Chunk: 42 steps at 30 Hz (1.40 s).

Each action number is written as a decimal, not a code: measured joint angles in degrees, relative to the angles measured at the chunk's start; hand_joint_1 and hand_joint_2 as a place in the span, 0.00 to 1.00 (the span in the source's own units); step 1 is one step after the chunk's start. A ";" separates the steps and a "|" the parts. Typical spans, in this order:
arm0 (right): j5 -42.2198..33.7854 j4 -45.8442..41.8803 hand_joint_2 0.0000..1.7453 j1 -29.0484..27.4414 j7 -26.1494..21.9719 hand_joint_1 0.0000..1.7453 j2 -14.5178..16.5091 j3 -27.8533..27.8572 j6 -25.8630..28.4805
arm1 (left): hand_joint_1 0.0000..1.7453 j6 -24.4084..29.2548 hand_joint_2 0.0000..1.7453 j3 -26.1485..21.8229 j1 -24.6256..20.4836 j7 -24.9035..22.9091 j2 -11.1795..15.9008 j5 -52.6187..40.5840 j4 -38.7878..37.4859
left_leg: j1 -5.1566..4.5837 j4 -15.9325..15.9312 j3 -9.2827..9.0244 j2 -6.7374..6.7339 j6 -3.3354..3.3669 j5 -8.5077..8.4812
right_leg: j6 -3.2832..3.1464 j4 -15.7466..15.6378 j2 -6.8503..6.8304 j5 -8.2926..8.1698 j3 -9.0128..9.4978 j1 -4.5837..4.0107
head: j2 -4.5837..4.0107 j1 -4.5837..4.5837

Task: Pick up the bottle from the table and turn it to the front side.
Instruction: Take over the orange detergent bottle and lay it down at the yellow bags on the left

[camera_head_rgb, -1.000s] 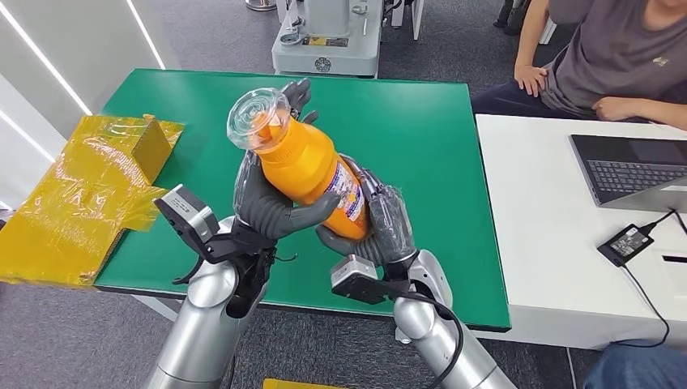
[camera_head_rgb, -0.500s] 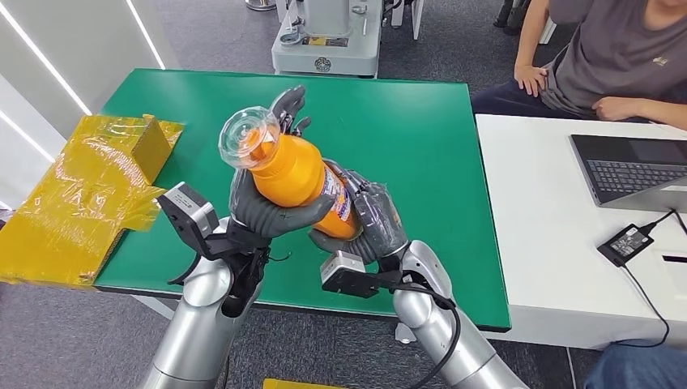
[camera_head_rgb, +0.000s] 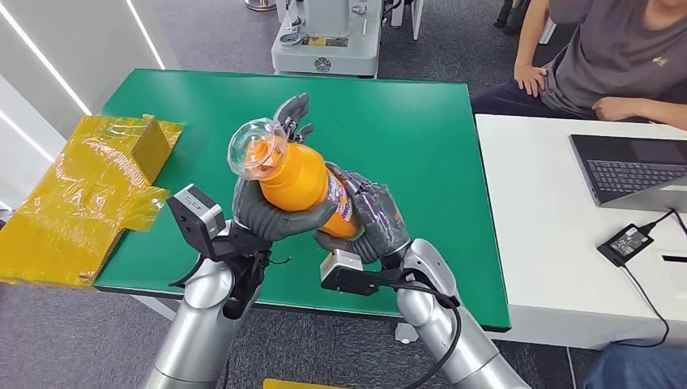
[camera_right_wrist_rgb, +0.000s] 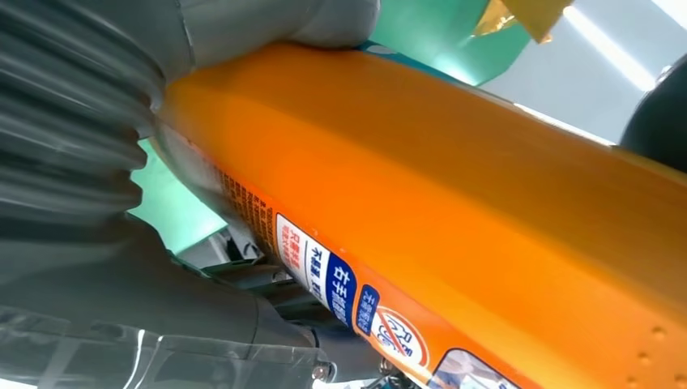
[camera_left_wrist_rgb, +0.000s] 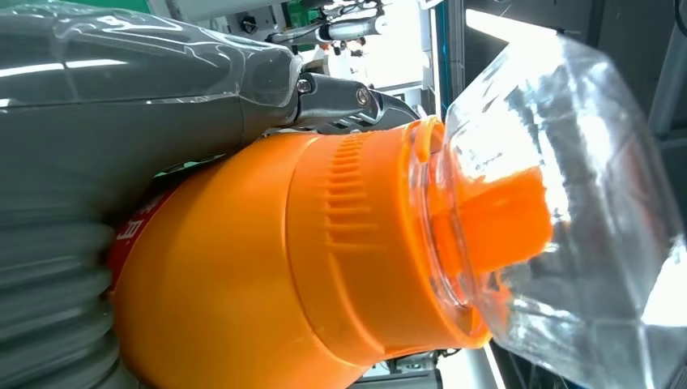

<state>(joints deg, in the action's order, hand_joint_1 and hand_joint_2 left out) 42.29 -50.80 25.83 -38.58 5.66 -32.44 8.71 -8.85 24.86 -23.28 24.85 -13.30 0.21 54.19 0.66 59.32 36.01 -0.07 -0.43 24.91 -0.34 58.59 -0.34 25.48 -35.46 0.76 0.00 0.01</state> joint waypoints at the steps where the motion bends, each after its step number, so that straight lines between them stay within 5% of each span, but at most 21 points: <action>1: 0.37 0.00 1.00 -0.03 0.17 1.00 0.00 0.12 -0.12 | 0.00 -0.09 1.00 -0.07 0.05 -0.01 -0.01 -0.09 -0.03 | 0.00 0.00 0.00 0.00 0.00 0.00 | 0.00 0.00 0.00 0.00 0.00 0.00 | 0.00 0.00; 17: 5.37 1.02 1.00 -1.56 4.31 1.00 0.00 1.21 1.99 | 0.00 -0.29 1.00 -0.68 0.08 -0.28 -0.48 -1.44 -0.05 | 0.00 0.00 0.01 0.00 0.00 0.00 | 0.00 0.00 0.00 0.00 0.00 0.00 | 0.00 0.00; 21: 5.72 1.04 1.00 -1.86 4.70 1.00 0.00 1.33 1.99 | 0.99 -0.32 1.00 -0.68 0.07 -0.61 -0.50 -1.80 -0.05 | 0.00 0.00 0.00 0.00 0.00 0.00 | 0.00 0.00 0.00 0.00 0.00 0.00 | 0.00 0.01; 42: 6.17 1.03 1.00 -2.62 4.76 1.00 0.00 2.61 1.98 | 1.00 -0.25 1.00 -0.68 -0.51 0.01 -1.34 -2.33 -0.19 | 0.00 0.00 0.01 0.00 0.00 0.00 | 0.00 -0.01 0.00 0.00 0.00 0.00 | 0.00 -0.01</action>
<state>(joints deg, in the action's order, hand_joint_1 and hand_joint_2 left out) 48.46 -49.77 23.20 -33.81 5.66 -29.83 10.69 -9.10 24.17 -23.80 24.85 -14.64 -2.12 54.00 0.66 59.32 36.01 -0.07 -0.43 24.92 -0.33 58.58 -0.34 25.48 -35.46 0.76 0.00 0.01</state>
